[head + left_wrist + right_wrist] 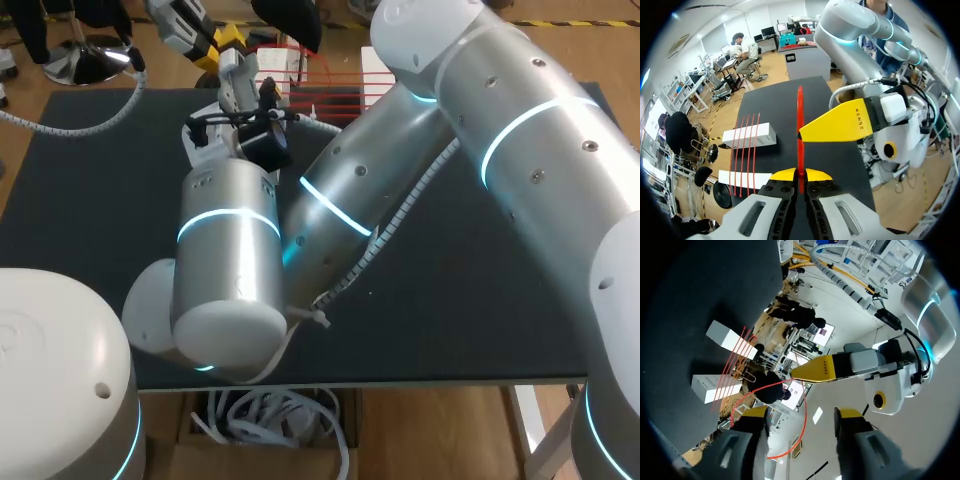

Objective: Grab the tape and strap the tape.

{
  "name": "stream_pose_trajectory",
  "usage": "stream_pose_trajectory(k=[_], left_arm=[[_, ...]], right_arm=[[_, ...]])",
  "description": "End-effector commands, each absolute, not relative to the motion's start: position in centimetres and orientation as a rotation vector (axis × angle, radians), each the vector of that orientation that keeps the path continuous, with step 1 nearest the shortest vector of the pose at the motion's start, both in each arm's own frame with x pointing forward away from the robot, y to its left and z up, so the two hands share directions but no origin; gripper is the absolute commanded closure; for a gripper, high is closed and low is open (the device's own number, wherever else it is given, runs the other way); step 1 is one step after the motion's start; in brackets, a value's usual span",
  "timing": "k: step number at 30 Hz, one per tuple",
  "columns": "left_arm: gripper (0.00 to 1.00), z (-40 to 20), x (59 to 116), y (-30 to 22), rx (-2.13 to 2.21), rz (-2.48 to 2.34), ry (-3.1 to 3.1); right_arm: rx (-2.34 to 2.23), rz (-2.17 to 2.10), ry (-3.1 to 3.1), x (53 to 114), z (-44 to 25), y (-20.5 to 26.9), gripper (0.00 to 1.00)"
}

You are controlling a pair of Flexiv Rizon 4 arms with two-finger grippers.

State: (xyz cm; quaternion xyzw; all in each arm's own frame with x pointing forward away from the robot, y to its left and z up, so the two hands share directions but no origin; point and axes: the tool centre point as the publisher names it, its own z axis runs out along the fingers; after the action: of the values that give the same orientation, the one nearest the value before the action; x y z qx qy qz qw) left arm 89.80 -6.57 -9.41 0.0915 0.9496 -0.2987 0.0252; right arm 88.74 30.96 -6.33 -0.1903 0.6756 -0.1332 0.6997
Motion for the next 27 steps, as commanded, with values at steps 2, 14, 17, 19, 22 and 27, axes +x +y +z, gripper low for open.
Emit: stream_pose_trajectory(k=[2, 14, 17, 19, 22, 27], left_arm=[[1.0, -9.3, 89.8, -6.5, 0.283, -0.92, 2.94], [1.0, -9.3, 89.8, -6.5, 0.283, -0.92, 2.94], [1.0, -9.3, 89.8, -6.5, 0.283, -0.92, 2.94], [1.0, -9.3, 89.8, -6.5, 0.283, -0.92, 2.94], [1.0, -9.3, 89.8, -6.5, 0.283, -0.92, 2.94], [1.0, -9.3, 89.8, -6.5, 0.283, -0.92, 2.94]], right_arm=[[-0.428, -0.286, 1.511, 87.6, -5.7, 30.8, 0.7], [-0.39, -0.288, 1.494, 85.5, -4.4, 28.9, 0.73], [-0.376, -0.292, 1.489, 85.2, -3.9, 28.1, 0.62], [-0.365, -0.295, 1.483, 85.0, -3.5, 27.3, 0.34], [-0.349, -0.303, 1.482, 84.9, -2.9, 26.0, 0.0], [-0.331, -0.314, 1.484, 85.0, -2.2, 23.8, 0.0]])
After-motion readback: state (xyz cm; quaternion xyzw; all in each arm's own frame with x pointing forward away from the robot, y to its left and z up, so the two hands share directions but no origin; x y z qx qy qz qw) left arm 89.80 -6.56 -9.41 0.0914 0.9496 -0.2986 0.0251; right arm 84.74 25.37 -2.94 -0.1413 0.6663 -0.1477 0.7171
